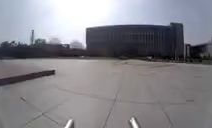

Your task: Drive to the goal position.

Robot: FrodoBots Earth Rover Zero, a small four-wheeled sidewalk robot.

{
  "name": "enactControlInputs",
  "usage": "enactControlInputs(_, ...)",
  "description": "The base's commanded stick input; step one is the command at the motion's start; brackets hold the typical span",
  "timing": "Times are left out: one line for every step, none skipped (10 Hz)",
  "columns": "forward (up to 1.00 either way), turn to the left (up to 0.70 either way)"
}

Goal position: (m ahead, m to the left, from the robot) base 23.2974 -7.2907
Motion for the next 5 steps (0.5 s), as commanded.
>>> enactControlInputs(1.0, -0.04)
enactControlInputs(1.0, 0.0)
enactControlInputs(1.0, 0.0)
enactControlInputs(1.0, 0.0)
enactControlInputs(1.0, 0.0)
